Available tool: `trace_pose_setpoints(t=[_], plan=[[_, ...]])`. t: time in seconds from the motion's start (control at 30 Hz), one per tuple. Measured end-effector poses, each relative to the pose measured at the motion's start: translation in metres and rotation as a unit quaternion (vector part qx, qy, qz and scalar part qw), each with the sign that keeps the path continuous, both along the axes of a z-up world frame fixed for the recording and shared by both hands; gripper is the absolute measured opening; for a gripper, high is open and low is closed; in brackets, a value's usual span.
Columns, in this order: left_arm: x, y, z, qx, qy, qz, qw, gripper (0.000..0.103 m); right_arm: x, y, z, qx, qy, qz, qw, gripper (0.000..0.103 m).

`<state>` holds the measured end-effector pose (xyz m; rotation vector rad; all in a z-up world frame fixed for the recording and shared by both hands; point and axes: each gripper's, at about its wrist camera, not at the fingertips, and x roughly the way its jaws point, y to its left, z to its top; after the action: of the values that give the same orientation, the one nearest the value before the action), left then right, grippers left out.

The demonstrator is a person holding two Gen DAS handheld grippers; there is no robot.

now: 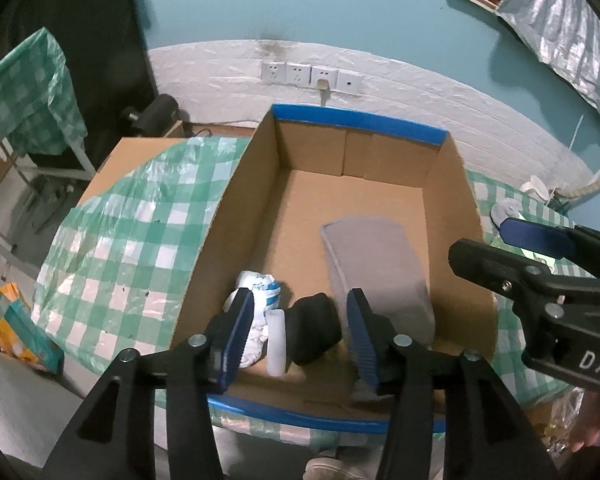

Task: Organize soft objects
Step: 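Open both tools to drop the foam roller and grey fleece cloth into the box, then move both tools back over the table toward the scrubber and taped bundle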

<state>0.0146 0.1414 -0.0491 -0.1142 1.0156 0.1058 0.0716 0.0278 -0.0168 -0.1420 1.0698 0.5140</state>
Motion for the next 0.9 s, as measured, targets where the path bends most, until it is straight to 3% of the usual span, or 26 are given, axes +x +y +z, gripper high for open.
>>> trace_pose_setpoints(t=[0.9], plan=[[-0.006, -0.072, 0.017, 0.032, -0.023, -0.071, 0.9967, 0.065, -0.008, -0.088, 0.005, 0.006, -0.011, -0.069, 0.998, 0.067]])
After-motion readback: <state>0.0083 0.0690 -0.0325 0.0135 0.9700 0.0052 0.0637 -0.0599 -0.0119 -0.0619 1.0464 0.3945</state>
